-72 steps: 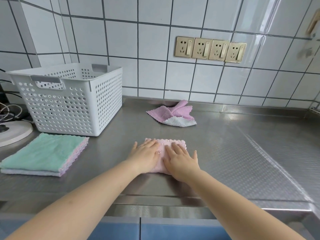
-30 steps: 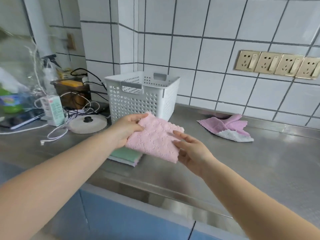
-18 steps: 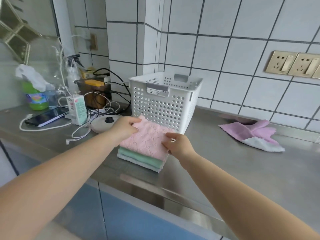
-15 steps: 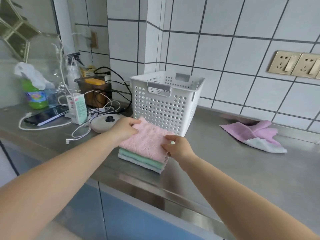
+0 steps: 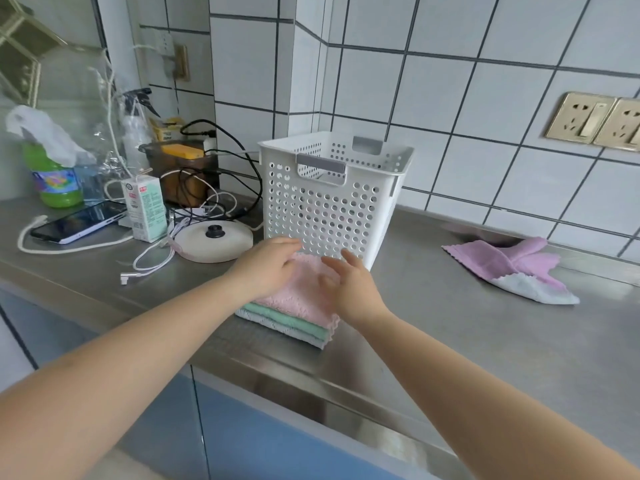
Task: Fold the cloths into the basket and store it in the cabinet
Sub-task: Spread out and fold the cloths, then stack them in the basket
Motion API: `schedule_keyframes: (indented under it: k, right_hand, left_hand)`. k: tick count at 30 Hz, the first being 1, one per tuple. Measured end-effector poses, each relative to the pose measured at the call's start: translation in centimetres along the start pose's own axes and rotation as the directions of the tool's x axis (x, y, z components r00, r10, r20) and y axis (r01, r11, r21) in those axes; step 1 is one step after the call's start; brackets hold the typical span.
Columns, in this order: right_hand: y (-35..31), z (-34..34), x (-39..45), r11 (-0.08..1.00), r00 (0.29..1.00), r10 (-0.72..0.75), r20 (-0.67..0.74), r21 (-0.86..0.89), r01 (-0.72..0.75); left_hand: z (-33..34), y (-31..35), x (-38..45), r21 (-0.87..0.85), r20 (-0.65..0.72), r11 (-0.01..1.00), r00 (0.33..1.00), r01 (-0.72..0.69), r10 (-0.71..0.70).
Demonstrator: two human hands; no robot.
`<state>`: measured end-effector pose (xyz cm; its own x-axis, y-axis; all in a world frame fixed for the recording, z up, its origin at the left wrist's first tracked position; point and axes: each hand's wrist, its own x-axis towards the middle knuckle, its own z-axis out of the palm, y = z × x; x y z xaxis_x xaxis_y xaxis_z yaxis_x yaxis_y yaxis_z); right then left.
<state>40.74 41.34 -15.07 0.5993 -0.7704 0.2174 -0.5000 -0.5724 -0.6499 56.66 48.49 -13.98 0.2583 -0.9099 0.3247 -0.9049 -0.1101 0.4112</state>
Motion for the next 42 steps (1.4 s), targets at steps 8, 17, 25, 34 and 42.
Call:
schedule_keyframes:
  k: [8,17,25,34,42]
  right_hand:
    - [2.0,1.6,-0.1,0.949,0.976,0.065,0.21,-0.316,0.005]
    - [3.2,-1.3,-1.4,0.99,0.999,-0.043,-0.018,-0.136,0.04]
    - [12.1,-11.2,-3.2,0.976,0.98,0.147,-0.134,-0.139,-0.165]
    - [23.4,-22.1,-3.9,0.9,0.907,0.331,-0.26,-0.202,-0.386]
    - [27.2,-24.5,1.6,0.891,0.928,0.344,-0.142,-0.263,-0.37]
  left_hand:
    - [2.0,0.3,0.2,0.241,0.374,0.97,0.919,0.036,-0.127]
    - [1.7,3.1,0.1,0.074,0.087,0.997,0.996,-0.029,0.022]
    - [6.4,12.7,4.4,-0.209,0.17,0.972,0.975,-0.108,0.145]
    - [15.9,20.7,12.0,-0.271,0.281,0.96,0.949,-0.065,0.144]
    - [21.5,24.2,17.4,-0.095,0.272,0.977,0.939,-0.189,0.208]
